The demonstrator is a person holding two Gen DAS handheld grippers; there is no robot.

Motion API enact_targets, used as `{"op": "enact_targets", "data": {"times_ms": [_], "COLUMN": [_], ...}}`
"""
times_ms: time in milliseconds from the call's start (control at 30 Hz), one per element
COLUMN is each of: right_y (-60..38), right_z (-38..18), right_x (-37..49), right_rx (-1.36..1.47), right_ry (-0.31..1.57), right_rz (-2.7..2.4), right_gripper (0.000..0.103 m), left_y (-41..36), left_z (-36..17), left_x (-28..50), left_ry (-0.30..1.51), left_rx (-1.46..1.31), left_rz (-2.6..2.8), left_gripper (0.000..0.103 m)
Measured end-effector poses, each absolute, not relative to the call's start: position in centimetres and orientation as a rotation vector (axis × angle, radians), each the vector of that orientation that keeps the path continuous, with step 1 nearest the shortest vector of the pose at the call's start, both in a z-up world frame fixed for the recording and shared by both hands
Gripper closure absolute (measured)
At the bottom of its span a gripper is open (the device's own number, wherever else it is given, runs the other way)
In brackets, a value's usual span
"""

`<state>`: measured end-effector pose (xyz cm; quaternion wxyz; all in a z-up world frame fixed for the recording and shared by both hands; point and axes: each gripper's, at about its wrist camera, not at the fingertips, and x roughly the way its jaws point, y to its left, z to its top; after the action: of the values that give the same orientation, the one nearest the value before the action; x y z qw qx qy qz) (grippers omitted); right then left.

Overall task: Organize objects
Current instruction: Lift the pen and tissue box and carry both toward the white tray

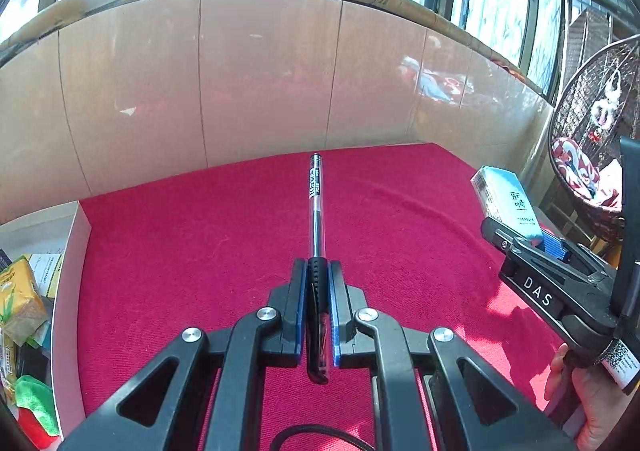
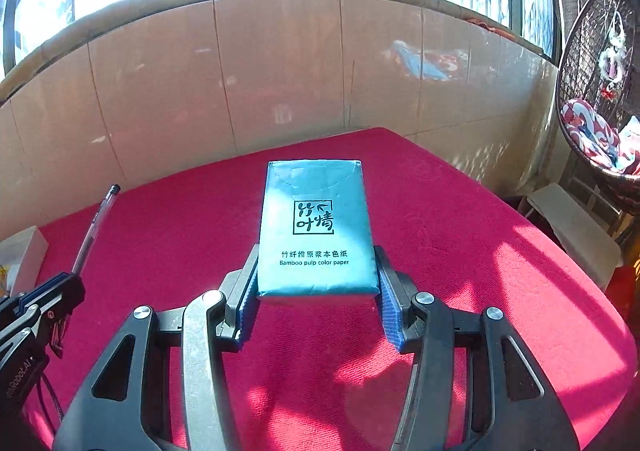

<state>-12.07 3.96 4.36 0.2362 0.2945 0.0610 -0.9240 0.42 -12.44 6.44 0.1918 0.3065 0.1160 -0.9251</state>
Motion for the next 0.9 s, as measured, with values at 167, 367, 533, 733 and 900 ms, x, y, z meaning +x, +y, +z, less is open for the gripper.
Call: {"op": "enact_targets", "data": {"times_ms": [167,367,533,733,900], "right_y": [3.9,4.1,4.1,3.9,3.5], "right_z": [5.2,5.5,6.1,6.9,7.5], "right_x": [-10.4,-9.4,-8.5,-7.2,-6.1], "right_rx": [0.804,0.800,0.786,0.758,0.732], "right_ry": [0.218,0.222,0.222,0.228,0.239], "right_rz": [-2.543,-2.537,-2.541,-2.537,-2.533], "right_gripper": [0.052,0.052,0.052,0.052,0.052], "left_y": [-11.5,-10.8,-11.1,-11.3,-11.6], "left_z": [7.7,8.5,8.9,9.3,9.8], "left_x": [1.4,2.2,3.0,4.1,5.1], "left_ry": [0.276,0.267,0.278,0.288,0.291], "left_rx": [0.847,0.825,0.809,0.789,0.764], "left_rz": [-2.607,-2.616,-2.614,-2.612,-2.609], "left_gripper": [0.095,0.095,0.095,0.095,0.095]}}
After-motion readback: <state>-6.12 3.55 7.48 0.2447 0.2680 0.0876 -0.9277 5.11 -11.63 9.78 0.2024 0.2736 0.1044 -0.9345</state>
